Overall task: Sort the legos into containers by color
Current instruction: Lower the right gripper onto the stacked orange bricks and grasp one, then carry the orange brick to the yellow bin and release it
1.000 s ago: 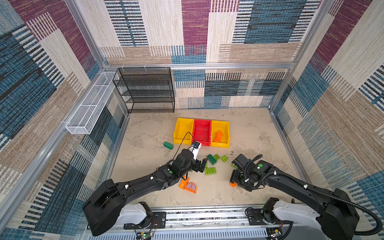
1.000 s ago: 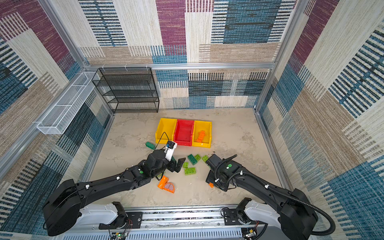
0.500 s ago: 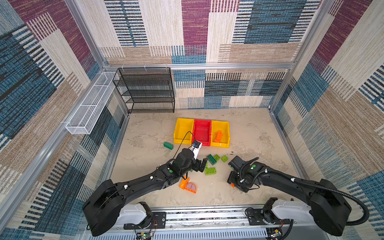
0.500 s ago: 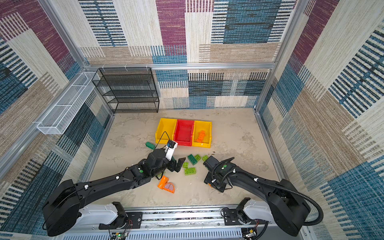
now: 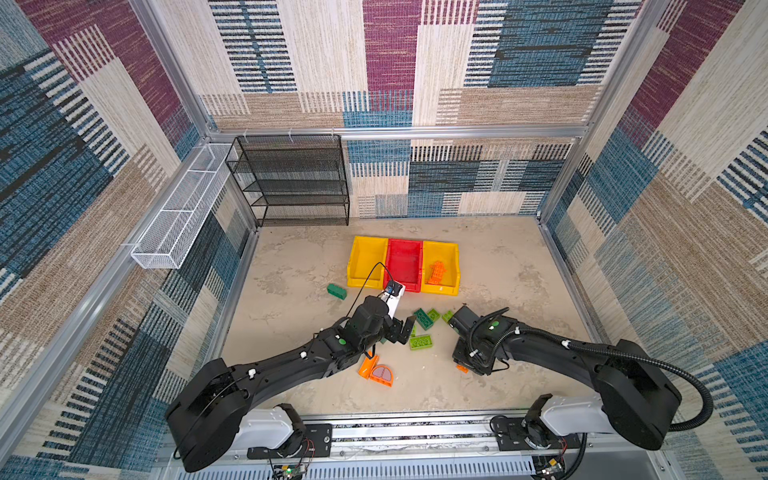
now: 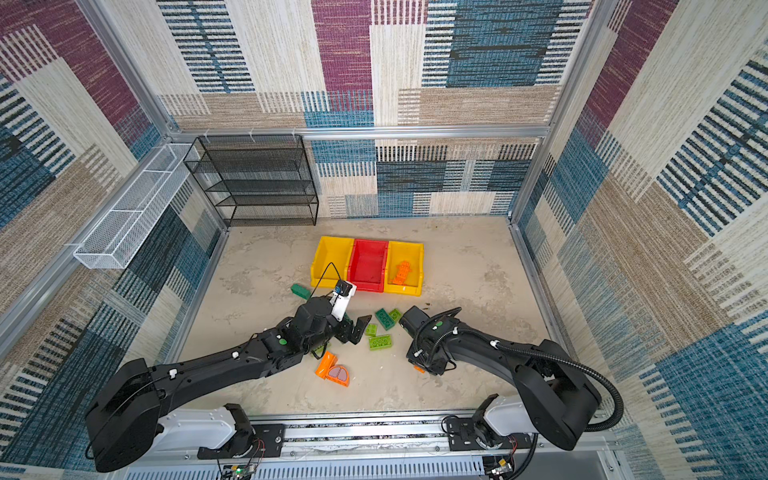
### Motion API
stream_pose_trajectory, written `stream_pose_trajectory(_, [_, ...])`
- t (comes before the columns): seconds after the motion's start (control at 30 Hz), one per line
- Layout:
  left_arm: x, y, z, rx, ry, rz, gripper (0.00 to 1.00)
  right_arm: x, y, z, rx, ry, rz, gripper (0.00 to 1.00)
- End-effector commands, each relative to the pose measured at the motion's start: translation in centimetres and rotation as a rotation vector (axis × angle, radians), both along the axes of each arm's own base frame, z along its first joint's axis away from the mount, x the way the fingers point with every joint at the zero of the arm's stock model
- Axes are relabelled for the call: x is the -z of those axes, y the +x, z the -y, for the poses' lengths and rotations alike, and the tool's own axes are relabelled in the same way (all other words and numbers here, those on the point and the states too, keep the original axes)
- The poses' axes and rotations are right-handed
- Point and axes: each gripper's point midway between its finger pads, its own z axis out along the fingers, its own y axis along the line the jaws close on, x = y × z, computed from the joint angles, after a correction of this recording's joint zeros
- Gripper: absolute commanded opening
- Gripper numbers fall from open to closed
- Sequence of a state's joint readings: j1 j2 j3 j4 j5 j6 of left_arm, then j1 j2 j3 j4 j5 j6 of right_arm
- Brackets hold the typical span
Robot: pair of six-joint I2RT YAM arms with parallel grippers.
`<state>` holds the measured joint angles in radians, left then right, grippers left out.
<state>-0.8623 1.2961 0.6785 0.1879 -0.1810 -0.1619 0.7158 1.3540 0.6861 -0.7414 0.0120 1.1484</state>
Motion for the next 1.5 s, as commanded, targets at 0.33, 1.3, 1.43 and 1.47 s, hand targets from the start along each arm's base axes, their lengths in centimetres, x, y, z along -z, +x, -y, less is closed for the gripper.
stream_pose_trajectory(0.33, [-0.2,0.7,-0.7,-0.061,-0.020,0.036,0.99,-6.8,5.4,-1.6,-0.123,-0.037,0.170,0.33])
stream_pose_trajectory(1.3, [-2.6,0.5,-4.2,-0.171,0.012,0.097,0.99,-12.4,29.6,-3.8,-0.367,-0.111,0.457,0.73])
stream_pose_trajectory(1.43, [-2.3,0.5,-3.8,-0.155,0.007,0.096,0.99,-13.5,27.6,-3.1,-0.340,-0.092,0.448,0.72])
stream_pose_trajectory(1.47, [-2.1,0.4,-3.7,-0.147,0.002,0.092,0.99,-13.5,26.6,-2.8,-0.331,-0.084,0.442,0.72])
